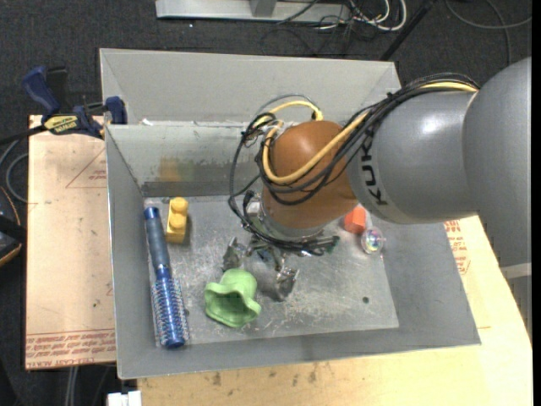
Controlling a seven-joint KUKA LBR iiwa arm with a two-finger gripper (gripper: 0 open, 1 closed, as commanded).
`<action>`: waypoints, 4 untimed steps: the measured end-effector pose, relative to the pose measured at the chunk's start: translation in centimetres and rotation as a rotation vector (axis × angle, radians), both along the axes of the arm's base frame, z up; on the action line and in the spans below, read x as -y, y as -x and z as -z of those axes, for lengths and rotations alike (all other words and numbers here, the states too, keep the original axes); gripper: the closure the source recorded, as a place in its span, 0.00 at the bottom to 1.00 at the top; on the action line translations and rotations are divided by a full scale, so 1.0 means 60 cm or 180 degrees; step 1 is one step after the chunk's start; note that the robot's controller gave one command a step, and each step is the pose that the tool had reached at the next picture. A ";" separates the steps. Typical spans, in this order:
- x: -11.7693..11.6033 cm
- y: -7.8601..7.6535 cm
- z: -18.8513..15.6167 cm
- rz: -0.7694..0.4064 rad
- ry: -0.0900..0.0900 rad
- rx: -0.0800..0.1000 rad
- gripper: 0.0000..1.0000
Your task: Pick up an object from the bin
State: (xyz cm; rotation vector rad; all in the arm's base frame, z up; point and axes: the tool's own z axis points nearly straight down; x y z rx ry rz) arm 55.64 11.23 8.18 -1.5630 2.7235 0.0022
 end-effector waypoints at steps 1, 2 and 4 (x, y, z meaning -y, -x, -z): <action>0.012 0.056 -0.107 0.0561 -0.0004 0.0006 0.00; -0.017 0.047 -0.119 0.0087 -0.0003 0.0005 0.00; -0.057 0.103 -0.010 -0.0287 -0.0007 0.0042 1.00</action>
Offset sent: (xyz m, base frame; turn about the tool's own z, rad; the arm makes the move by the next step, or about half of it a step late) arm -0.0343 -0.0079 0.0633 0.1758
